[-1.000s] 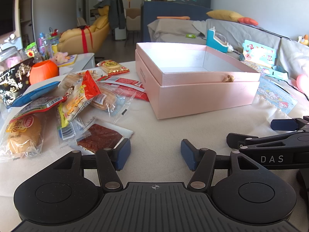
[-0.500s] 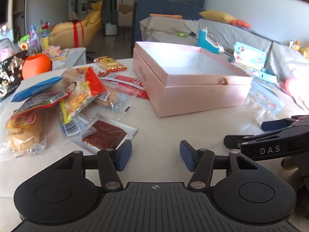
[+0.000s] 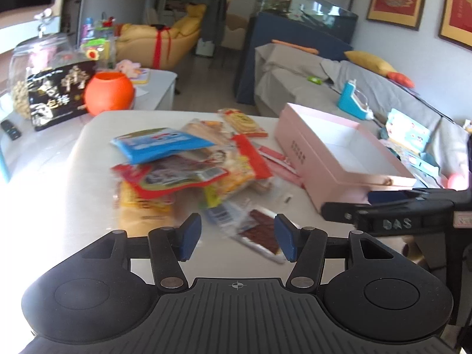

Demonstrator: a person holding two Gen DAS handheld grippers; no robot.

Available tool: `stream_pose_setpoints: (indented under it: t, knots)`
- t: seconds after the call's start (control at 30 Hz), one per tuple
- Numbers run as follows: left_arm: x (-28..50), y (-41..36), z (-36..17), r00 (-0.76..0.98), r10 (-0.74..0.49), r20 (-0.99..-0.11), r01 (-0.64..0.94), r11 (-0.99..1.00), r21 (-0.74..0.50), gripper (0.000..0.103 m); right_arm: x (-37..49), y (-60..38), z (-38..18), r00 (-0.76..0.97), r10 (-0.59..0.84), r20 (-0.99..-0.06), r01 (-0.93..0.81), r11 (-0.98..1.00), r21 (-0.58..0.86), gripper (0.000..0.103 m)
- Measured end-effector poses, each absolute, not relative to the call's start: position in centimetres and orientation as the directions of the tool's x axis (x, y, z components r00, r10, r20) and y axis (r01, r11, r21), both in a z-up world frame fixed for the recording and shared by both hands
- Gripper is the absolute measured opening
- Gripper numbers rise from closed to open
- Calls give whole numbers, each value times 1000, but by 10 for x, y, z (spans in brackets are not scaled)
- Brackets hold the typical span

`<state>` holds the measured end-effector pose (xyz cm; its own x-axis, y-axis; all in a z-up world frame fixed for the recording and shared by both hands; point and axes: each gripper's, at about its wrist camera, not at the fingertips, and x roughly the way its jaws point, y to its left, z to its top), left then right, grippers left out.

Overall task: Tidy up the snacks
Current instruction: 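Swing the right tool toward the snack pile while the left tool moves over the snacks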

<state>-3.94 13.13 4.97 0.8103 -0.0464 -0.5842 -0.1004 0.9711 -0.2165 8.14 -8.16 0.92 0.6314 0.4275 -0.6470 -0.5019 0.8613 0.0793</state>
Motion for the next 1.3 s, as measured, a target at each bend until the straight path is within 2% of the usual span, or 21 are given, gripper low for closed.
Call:
stream_pose_setpoints:
  t: [0.13,0.2,0.27,0.3,0.37,0.43,0.57,0.67,0.8,1.0,1.07,1.3]
  knots:
    - [-48,148,46,808,-4,-589,-159,961,-225,60,95,-38,9,532,509,-677,-575,804,152,101]
    - [-49,156,45,804,17,-594,-192,953,-233,60,96,-16,2,486,507,-712,-599,786,152,101]
    - [-53,159,47,807,26,-589,-195,955,-225,60,88,4,-8,450,496,-742,-626,768,133,96]
    - [-55,160,48,809,25,-587,-191,956,-224,60,81,9,-10,482,473,-738,-631,771,83,93]
    - [-56,158,49,810,18,-586,-183,958,-223,60,61,13,-12,544,440,-714,-658,753,-37,77]
    - [-55,155,48,809,11,-588,-172,960,-220,60,51,2,-8,524,465,-714,-680,733,-22,65]
    - [-54,148,48,808,-17,-589,-147,962,-230,60,43,-30,-1,551,443,-708,-655,754,-38,58]
    - [-55,141,49,814,-26,-580,-128,966,-223,60,44,-54,-1,587,389,-710,-609,790,-71,58]
    - [-51,133,49,808,-48,-587,-99,971,-216,60,51,-87,-4,579,394,-714,-564,826,-1,60]
    - [-41,118,51,809,-108,-578,-16,978,-206,60,60,-106,-10,576,431,-694,-528,845,87,73]
    - [-41,115,52,811,-113,-574,-7,979,-203,59,61,-104,-11,577,436,-691,-536,840,82,77]
    - [-32,117,52,825,-101,-556,-9,981,-192,59,70,-88,-10,565,423,-709,-579,815,25,81]
